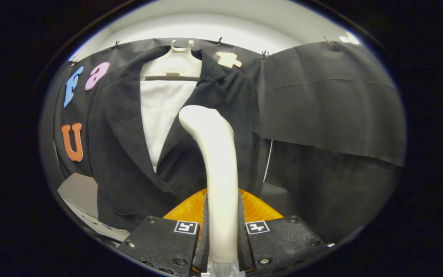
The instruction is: Iron the clothes twice with a garment steamer, once on the left side and once on the right side.
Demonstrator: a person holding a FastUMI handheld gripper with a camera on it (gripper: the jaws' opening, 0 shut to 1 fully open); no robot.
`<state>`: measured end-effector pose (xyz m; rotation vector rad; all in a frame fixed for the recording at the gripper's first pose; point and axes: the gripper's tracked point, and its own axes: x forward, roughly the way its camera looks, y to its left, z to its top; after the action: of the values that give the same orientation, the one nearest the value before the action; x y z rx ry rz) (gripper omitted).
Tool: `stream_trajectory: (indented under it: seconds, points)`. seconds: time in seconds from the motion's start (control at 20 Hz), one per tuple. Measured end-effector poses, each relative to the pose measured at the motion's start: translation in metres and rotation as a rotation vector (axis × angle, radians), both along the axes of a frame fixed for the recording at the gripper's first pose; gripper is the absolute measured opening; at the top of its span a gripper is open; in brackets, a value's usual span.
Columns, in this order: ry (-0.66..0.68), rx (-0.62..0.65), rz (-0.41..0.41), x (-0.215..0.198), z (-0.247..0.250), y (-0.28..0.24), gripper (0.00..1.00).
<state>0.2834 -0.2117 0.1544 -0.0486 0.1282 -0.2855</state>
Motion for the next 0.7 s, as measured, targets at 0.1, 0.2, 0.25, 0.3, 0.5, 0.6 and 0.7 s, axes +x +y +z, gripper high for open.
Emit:
stream_trajectory:
  seconds: [0.1,0.2,0.25,0.3,0.5,0.6,0.7]
  points:
    - [0.013,-0.011,-0.004,0.000,-0.008,0.000,0.32]
    - [0.028,-0.020,-0.008,0.000,-0.016,-0.002,0.32]
    - [0.035,-0.023,-0.009,0.000,-0.019,-0.003,0.32]
    - [0.043,-0.025,-0.010,0.001,-0.025,-0.002,0.32]
    - [0.072,-0.050,-0.024,-0.009,-0.052,-0.002,0.32]
    - [0.088,-0.059,-0.031,-0.010,-0.064,-0.001,0.32]
    - [0.103,-0.068,-0.038,-0.007,-0.073,-0.003,0.32]
